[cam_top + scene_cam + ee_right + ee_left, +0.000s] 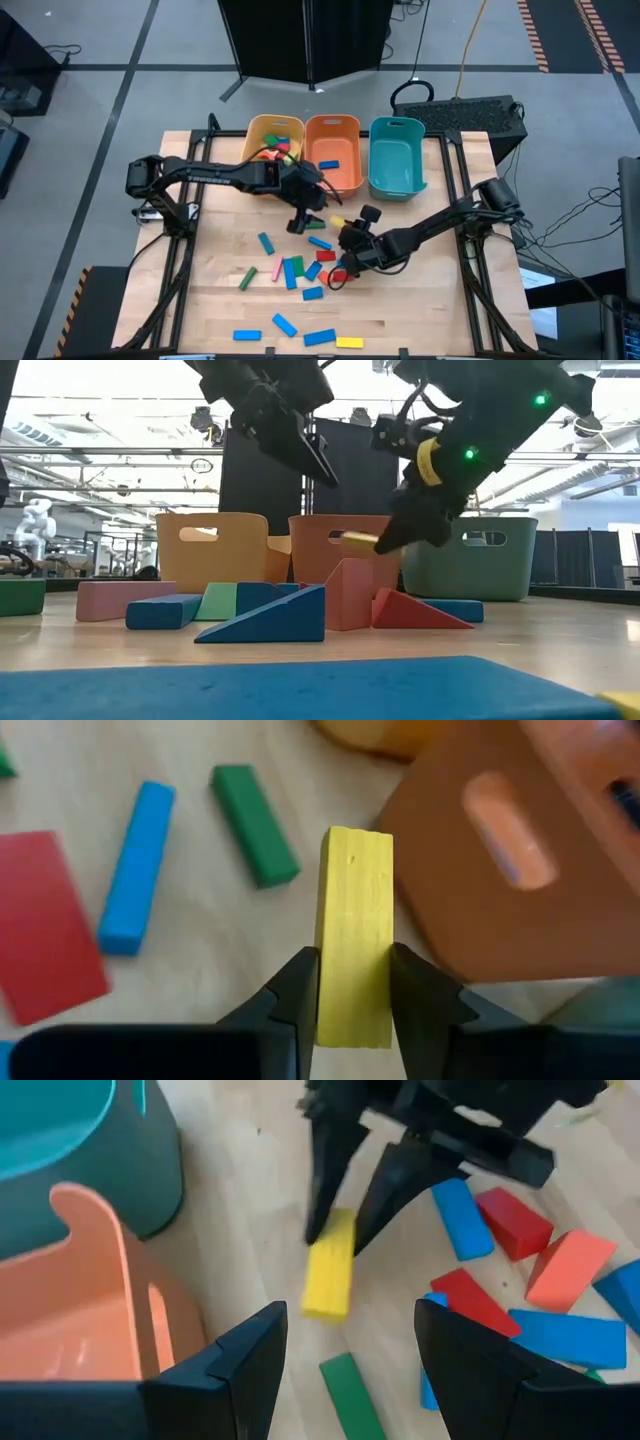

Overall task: Sort blocks by size
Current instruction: Put the yellow rectangle block into the orange bin

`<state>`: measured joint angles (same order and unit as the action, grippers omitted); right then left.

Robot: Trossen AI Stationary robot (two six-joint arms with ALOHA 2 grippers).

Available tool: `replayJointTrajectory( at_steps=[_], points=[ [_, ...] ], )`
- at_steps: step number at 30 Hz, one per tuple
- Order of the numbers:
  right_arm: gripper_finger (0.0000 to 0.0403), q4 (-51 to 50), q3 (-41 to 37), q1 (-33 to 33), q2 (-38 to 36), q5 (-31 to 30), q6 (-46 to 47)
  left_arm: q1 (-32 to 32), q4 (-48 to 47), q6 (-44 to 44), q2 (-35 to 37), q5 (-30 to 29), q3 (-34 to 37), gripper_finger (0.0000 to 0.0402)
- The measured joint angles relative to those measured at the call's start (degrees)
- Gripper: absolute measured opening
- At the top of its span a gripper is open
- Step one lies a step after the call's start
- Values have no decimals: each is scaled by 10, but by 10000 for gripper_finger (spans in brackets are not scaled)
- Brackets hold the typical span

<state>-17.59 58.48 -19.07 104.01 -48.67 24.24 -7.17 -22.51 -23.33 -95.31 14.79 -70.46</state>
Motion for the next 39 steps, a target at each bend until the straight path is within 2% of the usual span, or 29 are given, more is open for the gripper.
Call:
replayJointTrajectory(
  at_steps=[4,10,18,26,33,39],
  points=[
    [88,8,0,0,-16,-43,-16,8,2,-15,0,0,0,221],
    [89,37,1,-2,-39,-50,-55,21,5,-87,0,-7,0,221],
    [90,91,1,-11,-43,-51,-114,24,37,-90,0,-15,0,235],
    [90,98,1,-14,-51,-59,-121,24,34,-90,0,-16,0,265],
    [90,96,1,-23,-66,-81,-121,24,38,-89,0,-58,0,267],
    [90,97,1,-24,-70,-81,-120,24,45,-89,0,-67,0,257]
  ],
)
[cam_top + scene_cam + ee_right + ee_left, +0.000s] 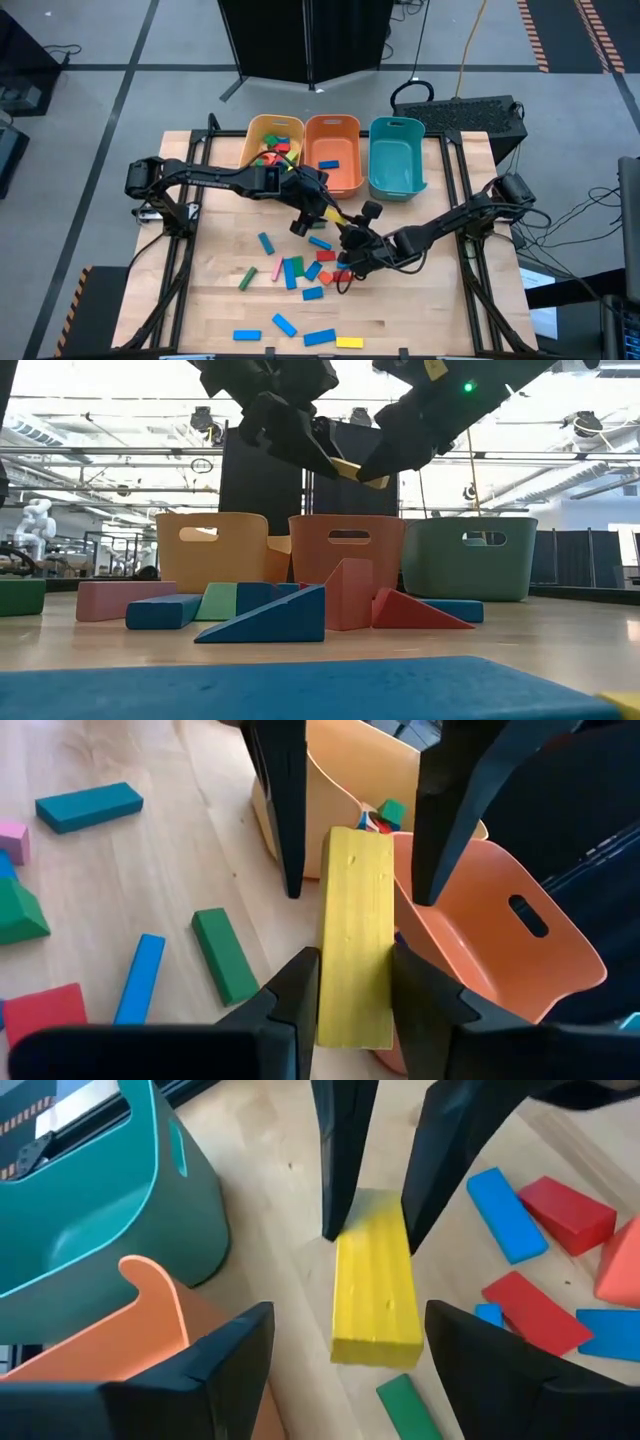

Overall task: Sort blocks by size
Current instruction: Put the yellow rectangle block into the orange bin

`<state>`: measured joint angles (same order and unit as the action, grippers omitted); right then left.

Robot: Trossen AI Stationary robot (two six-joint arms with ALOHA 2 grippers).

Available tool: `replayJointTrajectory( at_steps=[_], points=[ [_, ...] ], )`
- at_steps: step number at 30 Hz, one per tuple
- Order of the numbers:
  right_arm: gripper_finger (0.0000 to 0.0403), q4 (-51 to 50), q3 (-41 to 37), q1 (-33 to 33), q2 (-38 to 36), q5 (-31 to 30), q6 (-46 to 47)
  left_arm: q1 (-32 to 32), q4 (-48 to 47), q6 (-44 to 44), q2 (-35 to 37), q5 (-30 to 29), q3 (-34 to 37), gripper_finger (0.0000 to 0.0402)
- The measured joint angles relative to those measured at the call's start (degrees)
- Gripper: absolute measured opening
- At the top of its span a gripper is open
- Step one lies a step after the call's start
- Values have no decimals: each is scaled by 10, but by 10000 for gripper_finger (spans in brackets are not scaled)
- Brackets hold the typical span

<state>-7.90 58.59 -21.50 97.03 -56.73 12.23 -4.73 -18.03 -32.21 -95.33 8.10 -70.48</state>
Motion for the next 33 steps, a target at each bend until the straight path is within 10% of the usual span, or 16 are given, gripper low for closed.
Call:
replayJointTrajectory(
  at_steps=[18,33],
  points=[
    [116,-4,0,2,0,2,10,0,9,23,0,5,0,88],
    [212,-129,0,-1,0,-26,205,-77,27,65,-1,-80,0,98]
  ],
)
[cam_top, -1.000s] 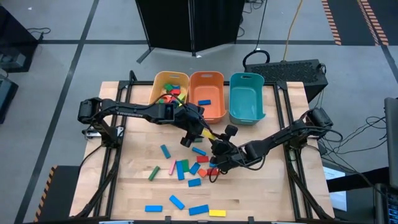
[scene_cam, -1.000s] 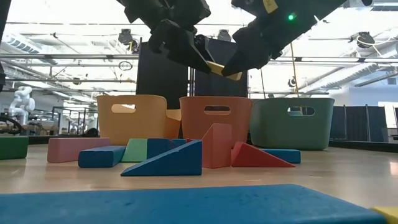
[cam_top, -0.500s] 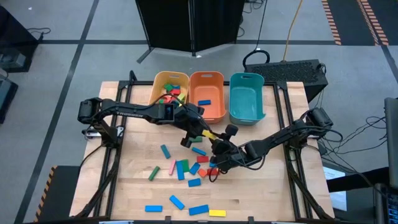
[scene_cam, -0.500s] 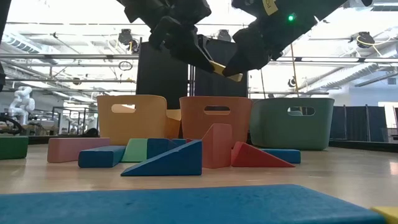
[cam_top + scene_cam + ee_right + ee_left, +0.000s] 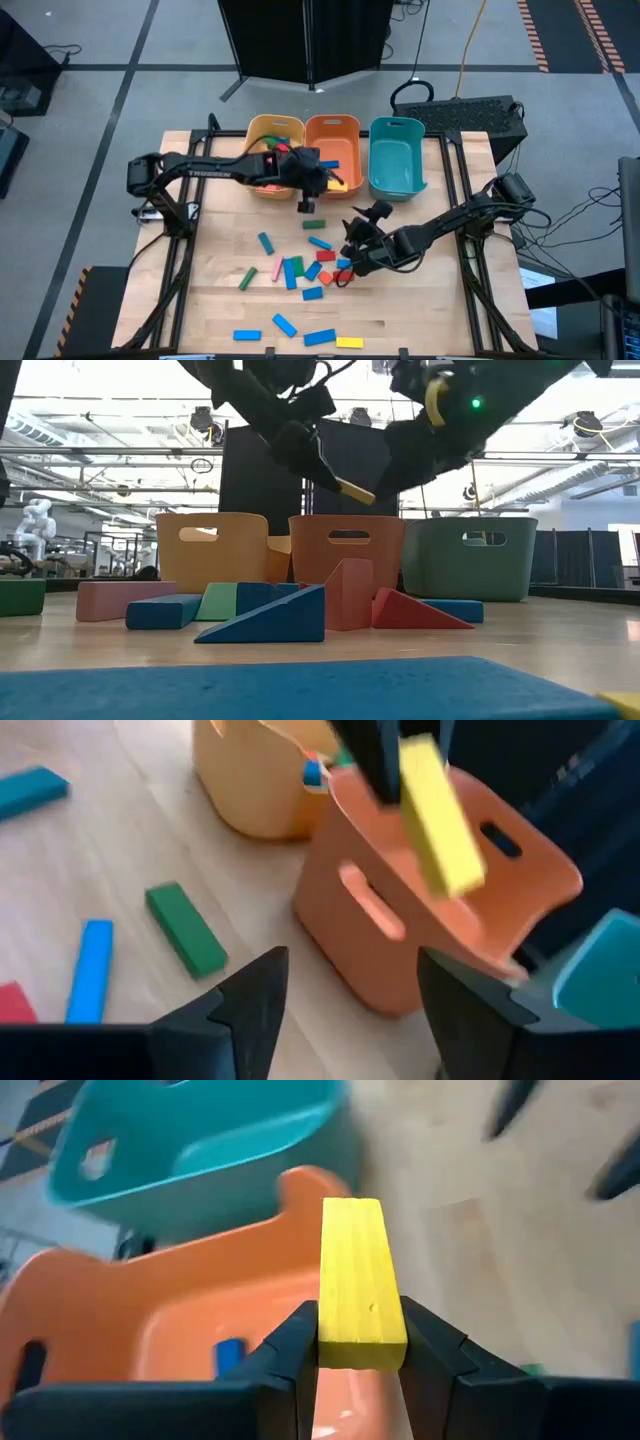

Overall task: Sort blocks by size
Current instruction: Put the yellow rectangle block into the orange bin, then put the blue rectangle block into the orange bin

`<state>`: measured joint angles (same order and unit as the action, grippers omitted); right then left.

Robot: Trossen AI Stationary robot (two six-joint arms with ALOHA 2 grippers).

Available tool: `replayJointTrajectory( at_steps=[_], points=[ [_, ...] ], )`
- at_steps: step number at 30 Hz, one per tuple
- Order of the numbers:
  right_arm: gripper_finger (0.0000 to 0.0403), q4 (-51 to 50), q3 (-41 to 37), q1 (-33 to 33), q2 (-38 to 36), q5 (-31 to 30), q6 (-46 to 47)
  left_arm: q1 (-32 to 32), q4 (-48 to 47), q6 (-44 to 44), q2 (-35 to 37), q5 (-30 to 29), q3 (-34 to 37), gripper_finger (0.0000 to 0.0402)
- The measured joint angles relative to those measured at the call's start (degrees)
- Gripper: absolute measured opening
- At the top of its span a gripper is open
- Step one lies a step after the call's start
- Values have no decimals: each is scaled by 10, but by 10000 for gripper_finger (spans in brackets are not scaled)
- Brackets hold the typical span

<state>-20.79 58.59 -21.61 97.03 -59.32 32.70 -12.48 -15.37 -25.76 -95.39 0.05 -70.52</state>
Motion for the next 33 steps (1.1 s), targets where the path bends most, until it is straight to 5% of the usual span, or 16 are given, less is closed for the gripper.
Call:
replayJointTrajectory(
  at_steps=[14,27,33],
  points=[
    [219,-56,0,-7,0,103,110,-129,-18,45,0,16,0,120],
    [219,-56,0,-6,0,133,132,-134,-17,51,0,19,0,213],
    [219,-57,0,-6,0,179,127,-134,-18,59,0,19,0,219]
  ],
)
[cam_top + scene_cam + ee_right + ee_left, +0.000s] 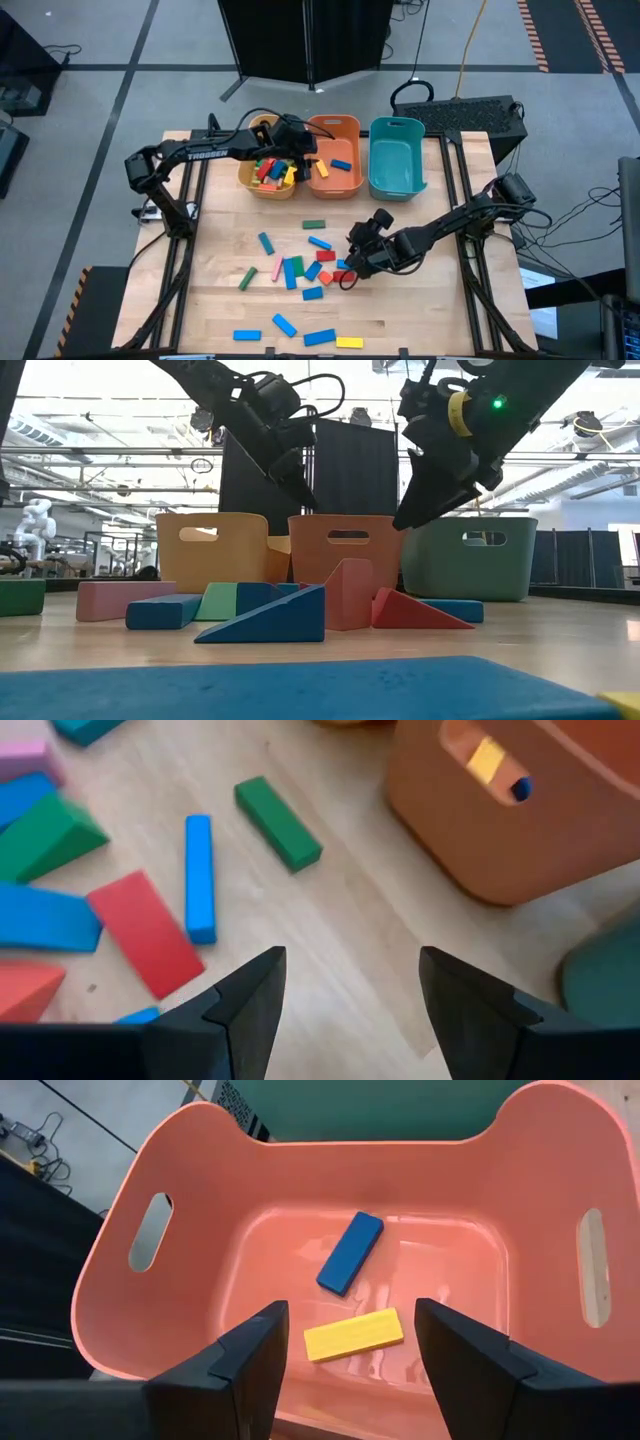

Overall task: Sort blocks by size
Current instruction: Put the blue rectangle block into the orange bin

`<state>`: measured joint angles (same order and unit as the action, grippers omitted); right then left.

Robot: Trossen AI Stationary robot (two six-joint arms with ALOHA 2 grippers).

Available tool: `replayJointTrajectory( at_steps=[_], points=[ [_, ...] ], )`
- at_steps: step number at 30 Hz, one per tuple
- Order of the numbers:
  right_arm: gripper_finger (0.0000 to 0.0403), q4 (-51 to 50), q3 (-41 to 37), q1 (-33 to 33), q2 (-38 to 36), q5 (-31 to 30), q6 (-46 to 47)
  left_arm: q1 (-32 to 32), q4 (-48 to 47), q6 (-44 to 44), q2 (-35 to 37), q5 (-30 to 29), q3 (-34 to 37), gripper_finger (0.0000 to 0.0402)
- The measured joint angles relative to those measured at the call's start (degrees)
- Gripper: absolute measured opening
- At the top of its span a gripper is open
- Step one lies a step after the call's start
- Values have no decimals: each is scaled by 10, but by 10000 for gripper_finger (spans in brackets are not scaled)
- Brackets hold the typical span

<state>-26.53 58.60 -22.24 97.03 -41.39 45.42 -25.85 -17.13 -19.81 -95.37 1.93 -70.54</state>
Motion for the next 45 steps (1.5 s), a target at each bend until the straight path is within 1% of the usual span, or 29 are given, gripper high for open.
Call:
replayJointTrajectory(
  at_steps=[2,8,15,22,27,29,35,39,44,45],
  points=[
    [219,0,0,0,0,12,1,0,0,0,0,-1,0,219],
    [219,-5,0,-20,0,11,2,0,-5,1,0,-5,0,219],
    [219,-22,0,-47,0,13,19,1,-14,28,0,-5,0,219],
    [219,-23,0,-49,0,13,19,18,-14,42,0,-18,0,219],
    [219,-25,0,-54,0,16,9,50,-15,44,1,-65,0,219],
    [219,-25,0,-54,0,37,1,64,-22,44,5,-73,0,219],
    [219,-26,0,-54,0,99,-14,110,-52,50,21,-74,0,219],
    [219,-25,0,-55,0,116,-27,144,-89,70,35,-73,0,219],
    [219,-18,0,-55,0,122,-41,192,-138,90,37,-68,0,219],
    [219,-15,0,-55,0,132,-46,202,-145,95,37,-67,0,219]
  ],
)
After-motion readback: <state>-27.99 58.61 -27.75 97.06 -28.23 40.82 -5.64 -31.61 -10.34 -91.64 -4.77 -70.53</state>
